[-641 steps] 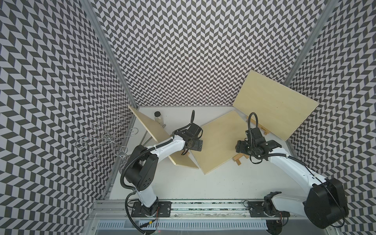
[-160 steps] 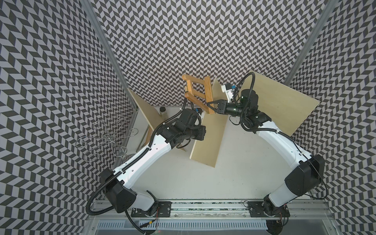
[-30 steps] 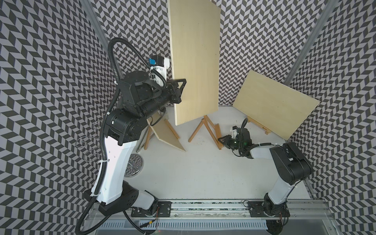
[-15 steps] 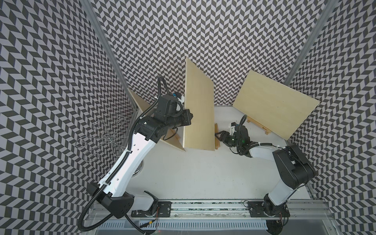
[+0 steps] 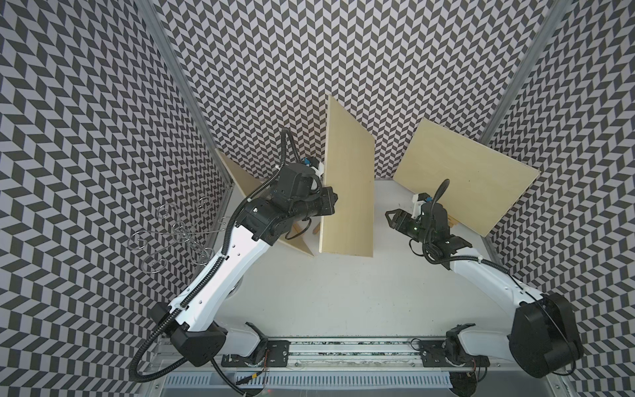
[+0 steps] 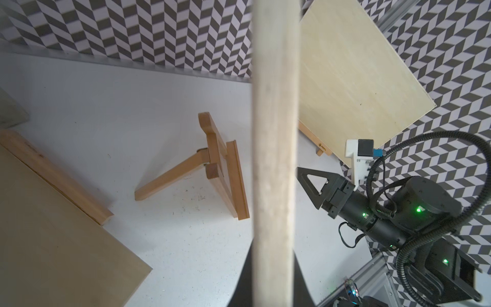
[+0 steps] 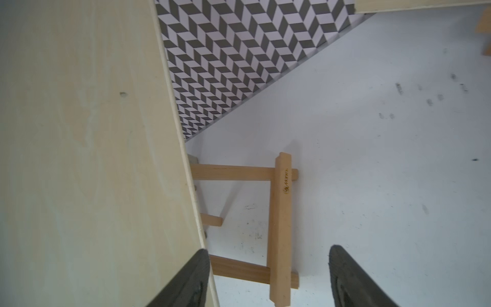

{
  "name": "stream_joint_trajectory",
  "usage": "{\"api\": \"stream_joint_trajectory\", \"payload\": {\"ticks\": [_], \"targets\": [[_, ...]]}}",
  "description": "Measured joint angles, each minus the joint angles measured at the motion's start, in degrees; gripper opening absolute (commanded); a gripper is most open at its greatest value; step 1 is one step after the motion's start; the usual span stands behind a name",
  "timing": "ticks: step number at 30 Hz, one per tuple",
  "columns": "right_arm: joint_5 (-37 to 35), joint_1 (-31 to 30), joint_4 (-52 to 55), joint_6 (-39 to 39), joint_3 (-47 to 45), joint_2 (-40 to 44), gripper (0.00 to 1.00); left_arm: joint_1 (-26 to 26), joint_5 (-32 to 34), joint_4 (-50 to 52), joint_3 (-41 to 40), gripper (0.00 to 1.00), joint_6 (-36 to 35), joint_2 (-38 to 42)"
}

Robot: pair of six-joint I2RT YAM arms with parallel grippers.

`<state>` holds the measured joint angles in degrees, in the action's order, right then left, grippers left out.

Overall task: Assemble the easel
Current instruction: Place the drawing board on the easel.

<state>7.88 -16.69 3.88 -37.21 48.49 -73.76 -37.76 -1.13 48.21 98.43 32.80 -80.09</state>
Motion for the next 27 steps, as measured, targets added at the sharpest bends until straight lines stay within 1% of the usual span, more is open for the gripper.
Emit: {"api": "stream_joint_trajectory", "payload": {"ticks": [5,9,17,27], "targets": [[0.0,3.5,6.0,3.3,0.3,3.3,0.71,-0.9,1.3,2.1,0.3,0.00,-0.6,-2.5],[0.3,4.8,8.7,5.2,1.9,3.8,0.71,-0.8,2.3,6.0,2.9,0.00,-0.6,-5.1],[2.6,4.9,10.9,6.4,2.3,3.8,0.71,-0.7,3.0,10.3,7.1,0.00,-0.4,-8.5],[4.4,4.9,11.1,6.5,2.3,3.8,0.71,-0.7,3.0,12.4,9.0,0.00,1.0,-13.2]]}}
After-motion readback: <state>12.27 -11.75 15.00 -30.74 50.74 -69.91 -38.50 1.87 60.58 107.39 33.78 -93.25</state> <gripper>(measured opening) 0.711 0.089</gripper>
